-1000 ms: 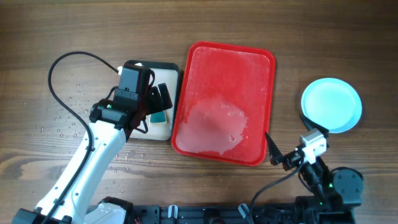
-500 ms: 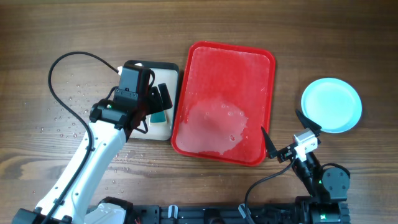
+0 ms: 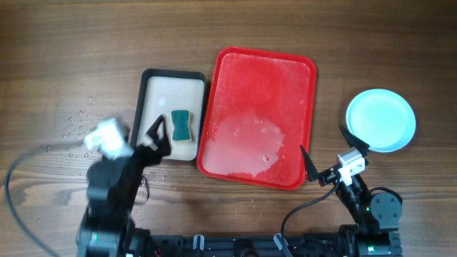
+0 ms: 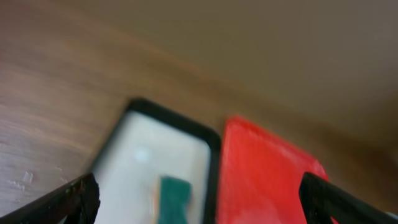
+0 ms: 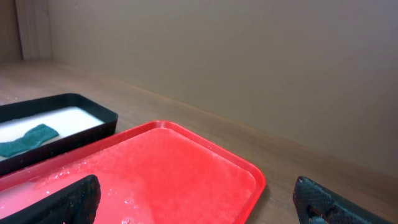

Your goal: Clean dirty plates on tray and stack at the side

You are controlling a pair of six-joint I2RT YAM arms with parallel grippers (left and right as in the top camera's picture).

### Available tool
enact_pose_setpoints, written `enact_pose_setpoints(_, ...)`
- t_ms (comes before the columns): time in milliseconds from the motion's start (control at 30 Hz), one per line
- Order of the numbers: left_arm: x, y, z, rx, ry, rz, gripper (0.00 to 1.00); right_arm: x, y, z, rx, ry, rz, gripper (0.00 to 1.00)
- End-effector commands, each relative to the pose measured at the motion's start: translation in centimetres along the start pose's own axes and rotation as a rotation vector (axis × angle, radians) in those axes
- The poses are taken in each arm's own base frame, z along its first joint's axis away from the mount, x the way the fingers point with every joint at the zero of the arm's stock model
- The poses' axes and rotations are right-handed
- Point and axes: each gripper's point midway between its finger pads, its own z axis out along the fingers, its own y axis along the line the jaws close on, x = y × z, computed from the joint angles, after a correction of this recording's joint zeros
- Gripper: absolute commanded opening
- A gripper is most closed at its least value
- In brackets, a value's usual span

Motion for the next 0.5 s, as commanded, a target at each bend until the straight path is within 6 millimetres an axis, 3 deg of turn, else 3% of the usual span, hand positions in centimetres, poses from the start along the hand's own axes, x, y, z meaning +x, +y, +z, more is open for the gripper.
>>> enact_pose_setpoints(0, 0.9, 1.9, -1.5, 0.040, -0.145, 0.015, 1.00, -0.2, 0.0, 0.0, 0.000, -0.010, -0.007, 1.00)
enact_pose_setpoints(100, 1.5, 2.9, -1.6, 0.043, -0.211, 0.014, 1.00, -0.2, 0.0, 0.0, 0.000, -0.010, -0.007, 1.00)
enact_pose_setpoints(167, 3.6, 4.0, -0.6, 0.030, -0.174, 0.004, 1.00, -0.2, 0.0, 0.0, 0.000, -0.010, -0.007, 1.00)
enact_pose_setpoints(467, 3.8, 4.1, -0.3, 0.038, -0.188, 0.002, 1.00, -0.2, 0.0, 0.0, 0.000, -0.010, -0.006, 1.00)
